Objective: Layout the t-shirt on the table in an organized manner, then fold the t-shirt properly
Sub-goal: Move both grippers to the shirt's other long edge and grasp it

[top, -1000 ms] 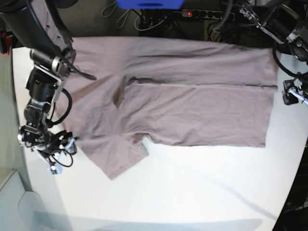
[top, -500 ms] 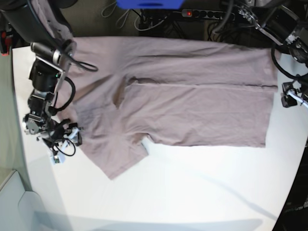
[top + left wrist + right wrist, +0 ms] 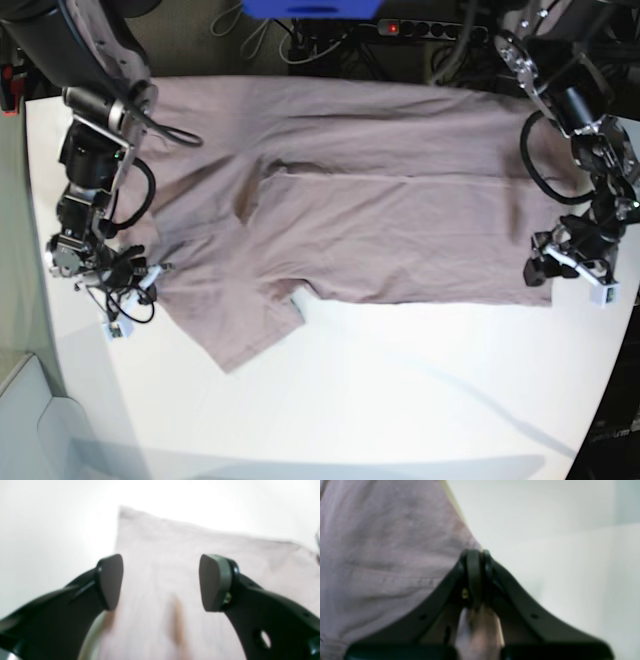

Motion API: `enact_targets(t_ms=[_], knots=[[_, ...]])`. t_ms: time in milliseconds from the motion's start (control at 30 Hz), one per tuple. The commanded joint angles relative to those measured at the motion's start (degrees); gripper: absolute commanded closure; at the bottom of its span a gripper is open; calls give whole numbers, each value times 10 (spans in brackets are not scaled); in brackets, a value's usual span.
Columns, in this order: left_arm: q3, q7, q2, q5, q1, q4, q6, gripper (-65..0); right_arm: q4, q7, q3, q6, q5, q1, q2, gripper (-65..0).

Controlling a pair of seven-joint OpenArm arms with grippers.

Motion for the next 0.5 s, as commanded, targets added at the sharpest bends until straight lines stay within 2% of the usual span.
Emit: enact_targets(t_ms=[0, 100, 267, 467], knots=[[14, -29, -19, -10, -27, -17, -1, -462, -1, -31, -2, 2, -17, 4, 2, 0], [52, -79, -46, -11, -68, -104, 5, -462, -1, -31, -2, 2, -17, -1, 2, 0], [83, -132, -86, -11, -119, -209, 58, -462, -1, -31, -2, 2, -17, -2, 2, 0], [180, -212, -105, -11, -148, -307, 64, -462, -1, -31, -2, 2, -17, -2, 2, 0]])
